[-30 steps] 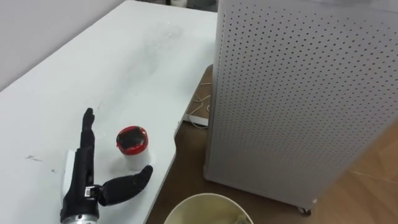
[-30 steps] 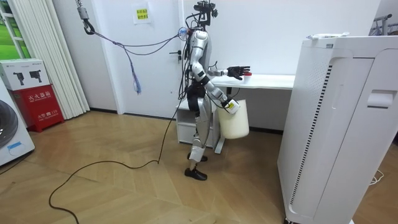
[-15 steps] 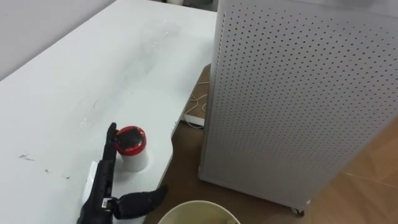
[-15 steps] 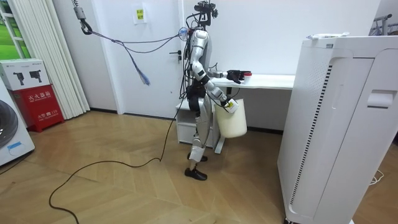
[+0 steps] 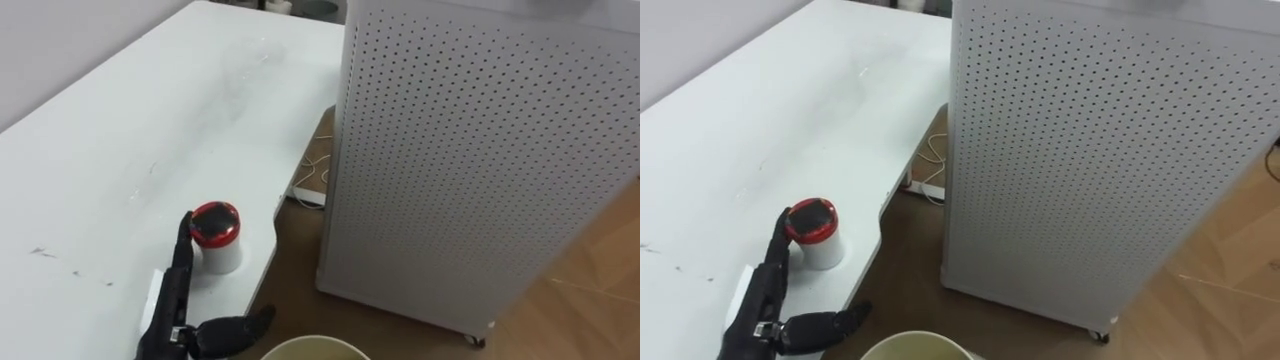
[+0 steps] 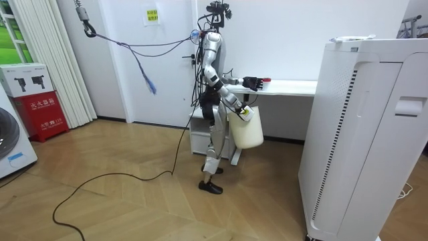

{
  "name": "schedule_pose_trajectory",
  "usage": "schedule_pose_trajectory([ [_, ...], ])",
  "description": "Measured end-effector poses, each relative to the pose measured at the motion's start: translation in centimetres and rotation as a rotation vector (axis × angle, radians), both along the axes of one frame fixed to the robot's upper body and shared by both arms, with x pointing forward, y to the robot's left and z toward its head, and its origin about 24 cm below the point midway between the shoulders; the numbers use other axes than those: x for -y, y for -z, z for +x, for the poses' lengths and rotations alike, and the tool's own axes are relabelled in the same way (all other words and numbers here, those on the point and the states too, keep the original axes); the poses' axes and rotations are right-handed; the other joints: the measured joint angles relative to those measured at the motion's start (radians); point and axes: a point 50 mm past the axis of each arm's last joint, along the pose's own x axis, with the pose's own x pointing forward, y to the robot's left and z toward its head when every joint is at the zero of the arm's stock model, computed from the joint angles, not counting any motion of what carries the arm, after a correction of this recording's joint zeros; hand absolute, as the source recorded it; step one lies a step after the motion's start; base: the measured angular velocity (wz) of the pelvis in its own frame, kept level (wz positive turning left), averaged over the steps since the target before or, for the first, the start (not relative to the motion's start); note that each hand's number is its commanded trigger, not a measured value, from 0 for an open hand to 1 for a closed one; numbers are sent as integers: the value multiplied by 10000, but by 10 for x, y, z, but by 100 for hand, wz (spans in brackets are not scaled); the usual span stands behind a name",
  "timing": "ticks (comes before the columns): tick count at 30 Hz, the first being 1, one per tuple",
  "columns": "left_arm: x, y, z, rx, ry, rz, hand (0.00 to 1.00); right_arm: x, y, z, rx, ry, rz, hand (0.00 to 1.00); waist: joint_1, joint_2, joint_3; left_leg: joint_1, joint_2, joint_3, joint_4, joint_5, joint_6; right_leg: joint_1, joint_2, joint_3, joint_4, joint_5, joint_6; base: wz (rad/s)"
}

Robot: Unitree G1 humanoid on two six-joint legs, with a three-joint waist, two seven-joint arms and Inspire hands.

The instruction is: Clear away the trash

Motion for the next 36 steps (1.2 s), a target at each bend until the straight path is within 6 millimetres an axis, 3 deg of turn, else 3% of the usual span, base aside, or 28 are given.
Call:
schedule_pose_trajectory([
  [12,-7,1,-1,70,-793,-132,0,0,1,-3,-85,-42,-4,100,-55,21,-3,674,28,16,-274,3,-2,669,56,28,-317,9,16,-1],
  [23,-17,2,-2,50,-1986,-1347,0,-5,5,-11,-369,103,244,100,31,-17,-58,887,31,16,-345,2,-2,864,63,18,-376,14,23,0],
  [36,-23,2,-2,119,-2733,-1507,0,-6,10,-17,-807,133,221,100,-81,-73,-36,1026,38,131,-476,1,-3,917,74,166,-323,25,31,-2],
])
